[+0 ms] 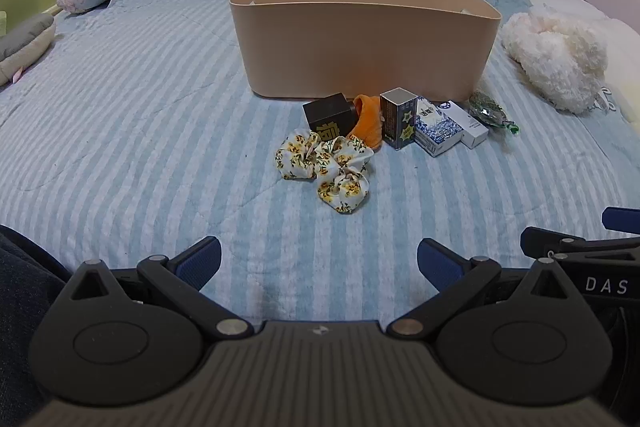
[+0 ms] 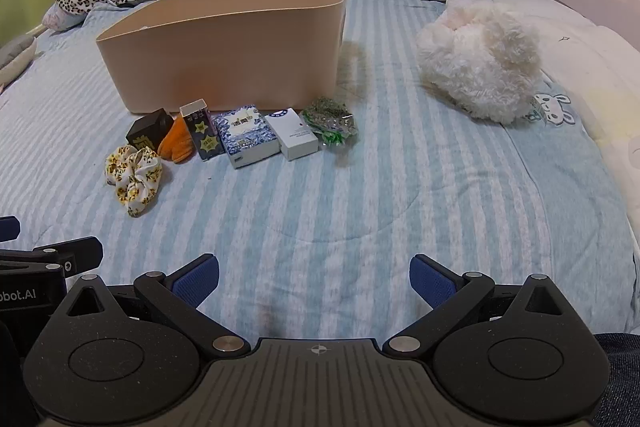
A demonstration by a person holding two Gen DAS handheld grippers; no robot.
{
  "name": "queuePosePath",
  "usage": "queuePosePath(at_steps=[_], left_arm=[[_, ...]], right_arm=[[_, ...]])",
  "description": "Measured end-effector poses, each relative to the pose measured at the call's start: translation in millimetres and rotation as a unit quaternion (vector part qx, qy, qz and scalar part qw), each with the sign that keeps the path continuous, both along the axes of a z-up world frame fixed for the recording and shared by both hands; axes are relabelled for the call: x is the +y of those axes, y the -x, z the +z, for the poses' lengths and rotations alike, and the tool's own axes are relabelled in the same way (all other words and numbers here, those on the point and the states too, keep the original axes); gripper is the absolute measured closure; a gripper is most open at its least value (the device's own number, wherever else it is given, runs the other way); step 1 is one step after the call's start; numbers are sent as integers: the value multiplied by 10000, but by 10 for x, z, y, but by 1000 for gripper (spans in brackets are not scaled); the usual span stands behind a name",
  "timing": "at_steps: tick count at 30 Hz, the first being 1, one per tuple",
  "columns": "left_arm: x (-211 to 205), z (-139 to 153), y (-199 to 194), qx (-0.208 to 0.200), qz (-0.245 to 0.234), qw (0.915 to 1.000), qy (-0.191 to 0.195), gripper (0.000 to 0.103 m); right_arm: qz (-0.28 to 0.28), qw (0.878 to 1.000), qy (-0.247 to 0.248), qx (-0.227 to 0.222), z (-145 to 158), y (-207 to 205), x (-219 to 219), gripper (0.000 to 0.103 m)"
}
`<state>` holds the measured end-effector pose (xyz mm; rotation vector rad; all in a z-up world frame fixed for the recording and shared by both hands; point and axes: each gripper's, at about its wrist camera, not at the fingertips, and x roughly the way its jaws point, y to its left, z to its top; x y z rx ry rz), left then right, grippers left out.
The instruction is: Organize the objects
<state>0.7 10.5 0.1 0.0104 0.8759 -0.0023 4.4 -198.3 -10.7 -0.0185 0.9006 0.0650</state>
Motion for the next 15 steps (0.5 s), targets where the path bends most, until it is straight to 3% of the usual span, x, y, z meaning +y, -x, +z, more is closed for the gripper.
queuePosePath(at_steps=[15], left_arm=[[30, -22, -20, 65, 30, 10000, 56, 0]], right_arm=[[-10, 10000, 2, 17, -4, -6, -3, 0]])
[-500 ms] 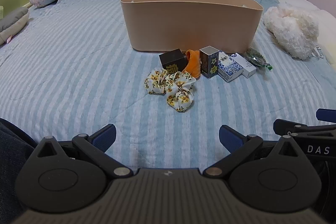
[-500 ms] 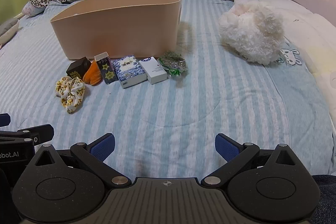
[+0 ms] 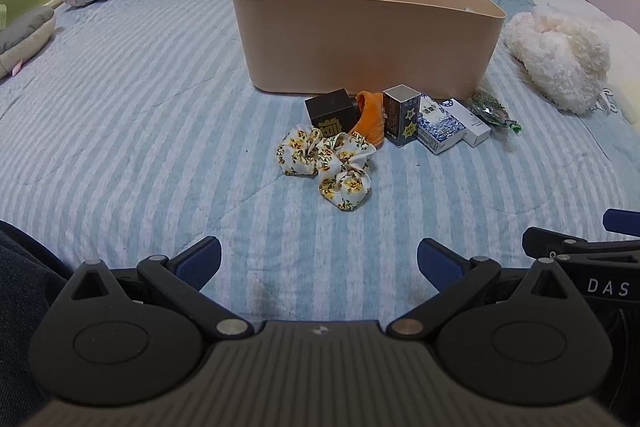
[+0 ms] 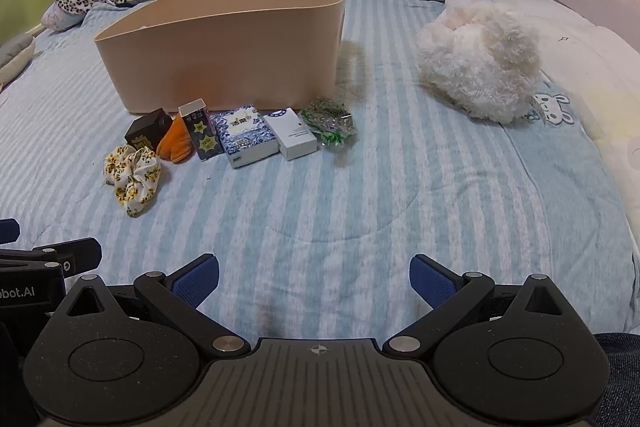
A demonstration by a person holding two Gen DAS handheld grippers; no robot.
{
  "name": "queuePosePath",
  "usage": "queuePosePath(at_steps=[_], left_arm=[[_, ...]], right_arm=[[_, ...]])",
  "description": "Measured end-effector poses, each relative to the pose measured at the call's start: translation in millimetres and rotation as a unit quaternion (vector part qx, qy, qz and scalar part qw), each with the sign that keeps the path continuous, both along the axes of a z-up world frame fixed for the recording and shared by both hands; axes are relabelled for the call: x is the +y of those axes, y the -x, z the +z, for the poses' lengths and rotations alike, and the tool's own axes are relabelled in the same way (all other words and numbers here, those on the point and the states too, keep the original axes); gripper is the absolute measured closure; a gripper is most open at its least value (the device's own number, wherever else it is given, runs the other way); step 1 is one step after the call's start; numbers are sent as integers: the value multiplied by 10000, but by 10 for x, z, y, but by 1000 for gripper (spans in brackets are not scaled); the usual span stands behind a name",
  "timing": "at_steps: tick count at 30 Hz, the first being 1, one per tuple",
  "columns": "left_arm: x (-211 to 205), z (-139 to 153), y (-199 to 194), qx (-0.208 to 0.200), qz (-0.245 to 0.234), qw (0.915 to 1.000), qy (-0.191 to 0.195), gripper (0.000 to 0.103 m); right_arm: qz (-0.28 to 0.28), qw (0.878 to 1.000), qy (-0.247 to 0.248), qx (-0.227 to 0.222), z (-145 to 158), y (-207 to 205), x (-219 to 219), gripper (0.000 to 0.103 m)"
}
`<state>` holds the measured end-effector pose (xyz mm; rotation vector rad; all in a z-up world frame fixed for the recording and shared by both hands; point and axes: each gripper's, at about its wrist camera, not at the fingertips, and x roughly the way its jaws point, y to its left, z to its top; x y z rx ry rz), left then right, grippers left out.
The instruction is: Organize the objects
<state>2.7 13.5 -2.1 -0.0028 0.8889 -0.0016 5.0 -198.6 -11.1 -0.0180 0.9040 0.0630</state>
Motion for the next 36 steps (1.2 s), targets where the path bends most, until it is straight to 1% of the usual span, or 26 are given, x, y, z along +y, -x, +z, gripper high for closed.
queuePosePath(at_steps=[36], left_arm=[[57, -1, -29, -13, 64, 10000, -16, 0]], right_arm=[[38, 10000, 27, -6, -3, 1, 6, 0]])
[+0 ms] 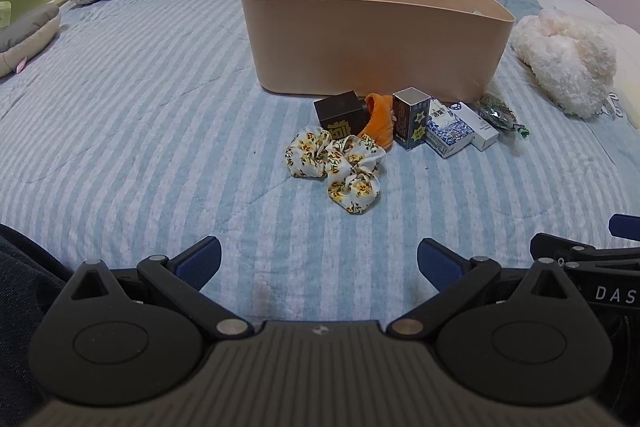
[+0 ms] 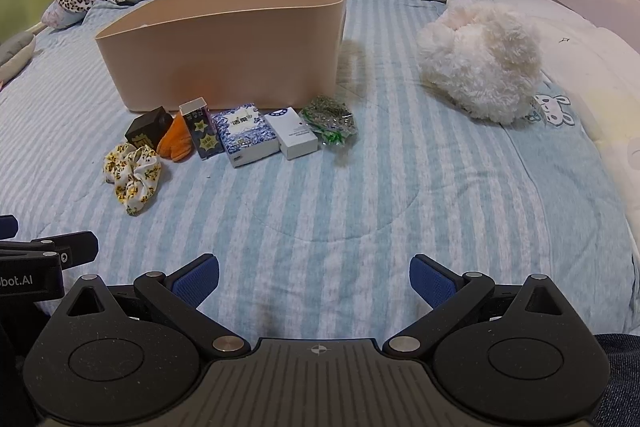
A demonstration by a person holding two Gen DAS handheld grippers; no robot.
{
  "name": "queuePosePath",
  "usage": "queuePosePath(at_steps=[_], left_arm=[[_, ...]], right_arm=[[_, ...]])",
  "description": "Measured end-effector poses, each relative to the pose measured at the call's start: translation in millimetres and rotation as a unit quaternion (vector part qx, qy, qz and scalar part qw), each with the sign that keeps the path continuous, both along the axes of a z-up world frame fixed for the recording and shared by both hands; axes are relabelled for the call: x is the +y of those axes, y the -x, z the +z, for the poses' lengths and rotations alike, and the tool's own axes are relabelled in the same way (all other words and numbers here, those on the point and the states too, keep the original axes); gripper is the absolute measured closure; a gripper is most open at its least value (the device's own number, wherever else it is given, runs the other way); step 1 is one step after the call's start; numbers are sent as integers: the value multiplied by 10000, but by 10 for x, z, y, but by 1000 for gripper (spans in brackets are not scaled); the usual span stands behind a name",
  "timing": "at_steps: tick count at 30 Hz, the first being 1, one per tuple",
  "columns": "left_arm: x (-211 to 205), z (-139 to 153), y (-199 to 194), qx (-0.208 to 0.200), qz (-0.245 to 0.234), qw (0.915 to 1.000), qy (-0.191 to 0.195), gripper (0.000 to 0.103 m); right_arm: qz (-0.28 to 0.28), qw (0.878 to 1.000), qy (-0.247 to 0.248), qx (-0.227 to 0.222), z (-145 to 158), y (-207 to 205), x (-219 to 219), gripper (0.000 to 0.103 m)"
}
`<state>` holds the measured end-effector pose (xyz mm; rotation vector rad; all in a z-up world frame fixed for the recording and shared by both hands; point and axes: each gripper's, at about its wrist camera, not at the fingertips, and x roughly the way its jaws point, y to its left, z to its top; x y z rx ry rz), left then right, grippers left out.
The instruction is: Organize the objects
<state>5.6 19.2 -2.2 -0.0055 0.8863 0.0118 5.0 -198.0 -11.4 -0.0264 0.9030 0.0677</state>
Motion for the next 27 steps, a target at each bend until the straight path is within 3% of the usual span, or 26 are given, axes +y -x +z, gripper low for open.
queuePosePath(at_steps=[19, 23, 27], left_arm=[[84, 22, -217, 25, 15, 10000, 5, 0], [105, 20, -336, 55, 30, 10000, 5, 0], [139, -5, -483, 89, 60, 9999, -14, 0]], right_arm=[[-106, 9999, -91, -27, 87, -94, -41, 0], [-95, 9991, -394, 107, 135, -195, -78, 0], [-105, 9997, -194, 135, 160, -341, -74, 0]])
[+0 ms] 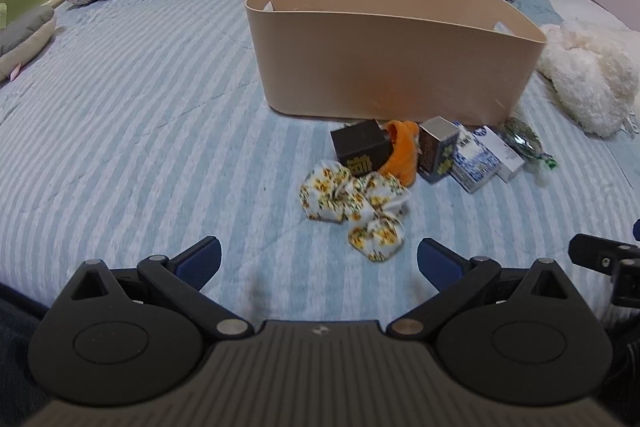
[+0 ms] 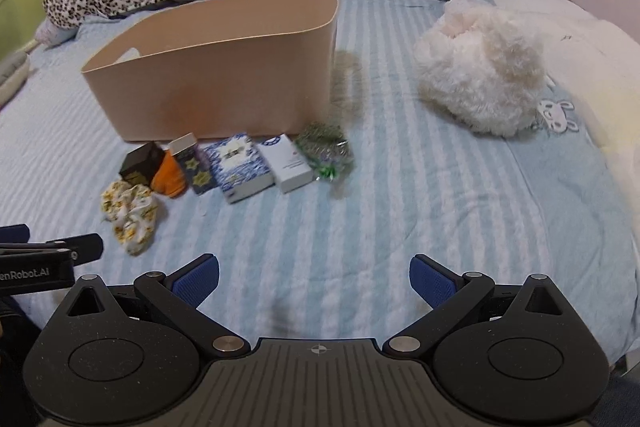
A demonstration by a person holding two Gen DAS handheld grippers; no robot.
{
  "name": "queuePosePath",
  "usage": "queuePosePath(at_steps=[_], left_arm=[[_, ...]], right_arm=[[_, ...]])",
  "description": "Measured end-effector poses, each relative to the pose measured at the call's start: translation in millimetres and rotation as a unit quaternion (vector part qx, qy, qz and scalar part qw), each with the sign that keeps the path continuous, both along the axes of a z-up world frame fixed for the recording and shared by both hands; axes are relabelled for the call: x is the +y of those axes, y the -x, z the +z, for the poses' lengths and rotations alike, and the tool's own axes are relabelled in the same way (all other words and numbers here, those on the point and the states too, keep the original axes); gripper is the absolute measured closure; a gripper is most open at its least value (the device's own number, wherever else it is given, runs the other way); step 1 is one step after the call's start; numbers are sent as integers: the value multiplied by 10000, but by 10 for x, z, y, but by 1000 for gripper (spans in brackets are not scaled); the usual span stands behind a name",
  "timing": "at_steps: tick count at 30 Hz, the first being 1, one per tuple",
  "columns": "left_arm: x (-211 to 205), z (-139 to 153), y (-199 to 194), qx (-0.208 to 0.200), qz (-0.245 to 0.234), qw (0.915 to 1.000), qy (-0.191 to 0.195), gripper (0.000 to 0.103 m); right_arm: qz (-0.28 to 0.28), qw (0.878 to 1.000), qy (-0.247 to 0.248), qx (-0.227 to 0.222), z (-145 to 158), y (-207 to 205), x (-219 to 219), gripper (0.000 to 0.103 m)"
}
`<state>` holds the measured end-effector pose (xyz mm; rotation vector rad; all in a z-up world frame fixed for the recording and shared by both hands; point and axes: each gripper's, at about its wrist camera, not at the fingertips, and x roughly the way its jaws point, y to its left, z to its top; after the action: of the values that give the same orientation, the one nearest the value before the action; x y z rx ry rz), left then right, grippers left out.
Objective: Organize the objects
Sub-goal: 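Grasp the floral scrunchie with the left tool while the right tool grasps the green packet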
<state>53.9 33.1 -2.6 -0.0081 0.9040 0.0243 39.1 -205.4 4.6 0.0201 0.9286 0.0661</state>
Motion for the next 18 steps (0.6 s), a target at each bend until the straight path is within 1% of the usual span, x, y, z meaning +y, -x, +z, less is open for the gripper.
queuePosePath(at_steps=[3, 5, 10, 12, 15, 18], left_arm=[[40, -48, -132, 97, 26, 9999, 69, 0], [58, -83, -218, 165, 31, 9998, 68, 0], [93, -184, -416, 299, 20, 9995, 61, 0], [109, -225, -482, 339, 43, 9994, 64, 0], [133, -295, -535, 353, 66, 9993, 69, 0], [138, -368, -578, 395, -1, 9992, -23, 0]], right_arm=[[-12, 9998, -111, 160, -12, -168, -28, 0], [-42, 9997, -72, 230, -23, -296, -32, 0], [-31, 9996, -55, 283, -30, -585, -61, 0], [-1, 9996, 62, 289, -37, -706, -64, 3], [101, 9989, 391, 255, -56, -863, -44, 7], [188, 9973, 665, 234, -100, -980, -11, 12]])
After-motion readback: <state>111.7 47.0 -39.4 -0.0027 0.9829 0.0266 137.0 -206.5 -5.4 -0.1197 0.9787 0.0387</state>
